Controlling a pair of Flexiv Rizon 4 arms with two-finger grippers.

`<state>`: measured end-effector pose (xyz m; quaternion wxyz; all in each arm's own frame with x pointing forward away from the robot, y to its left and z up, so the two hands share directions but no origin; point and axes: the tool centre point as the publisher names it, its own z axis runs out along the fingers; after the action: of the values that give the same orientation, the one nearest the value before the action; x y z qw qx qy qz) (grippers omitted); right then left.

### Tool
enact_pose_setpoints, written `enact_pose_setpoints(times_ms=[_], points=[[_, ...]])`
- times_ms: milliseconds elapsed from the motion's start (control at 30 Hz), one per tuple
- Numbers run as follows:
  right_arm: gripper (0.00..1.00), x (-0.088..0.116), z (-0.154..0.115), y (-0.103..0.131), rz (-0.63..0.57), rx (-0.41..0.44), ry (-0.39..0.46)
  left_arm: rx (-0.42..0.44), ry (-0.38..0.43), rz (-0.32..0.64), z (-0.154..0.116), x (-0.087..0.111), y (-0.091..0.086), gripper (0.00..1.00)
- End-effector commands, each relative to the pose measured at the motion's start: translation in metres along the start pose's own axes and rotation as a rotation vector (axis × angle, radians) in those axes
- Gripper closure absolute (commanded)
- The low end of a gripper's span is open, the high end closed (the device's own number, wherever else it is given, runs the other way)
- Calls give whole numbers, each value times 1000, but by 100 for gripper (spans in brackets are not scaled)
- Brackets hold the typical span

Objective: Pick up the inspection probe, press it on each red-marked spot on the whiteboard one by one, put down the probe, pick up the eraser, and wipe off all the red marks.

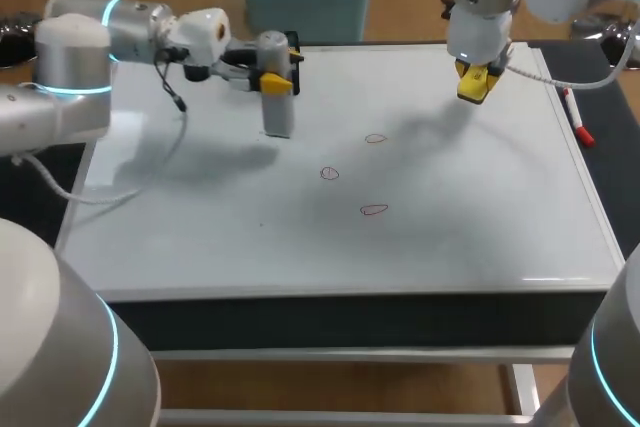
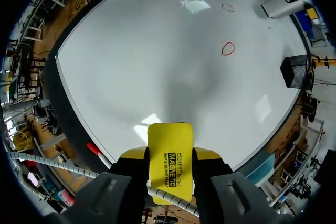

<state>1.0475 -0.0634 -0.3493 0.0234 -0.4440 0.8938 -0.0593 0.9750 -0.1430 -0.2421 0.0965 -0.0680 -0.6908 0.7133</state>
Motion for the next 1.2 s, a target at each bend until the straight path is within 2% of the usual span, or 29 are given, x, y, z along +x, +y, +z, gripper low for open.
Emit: enact_pose_setpoints(times_ms=[33,267,567,800,1200], points=[[100,0,-1,-1,-1,1,3,-54,-100,8,-33,8,-15,100],[100,0,-1,-1,-1,1,3,-82,-191,11,-84,-5,-16,100],[100,0,-1,-1,-1,1,3,-68,-248,17,-121,-13,-18,100],[100,0,-1,-1,-1,1,3,-55,-274,20,-138,-16,-18,100],[100,0,-1,-1,-1,1,3,-50,-288,22,-151,-18,-23,100]])
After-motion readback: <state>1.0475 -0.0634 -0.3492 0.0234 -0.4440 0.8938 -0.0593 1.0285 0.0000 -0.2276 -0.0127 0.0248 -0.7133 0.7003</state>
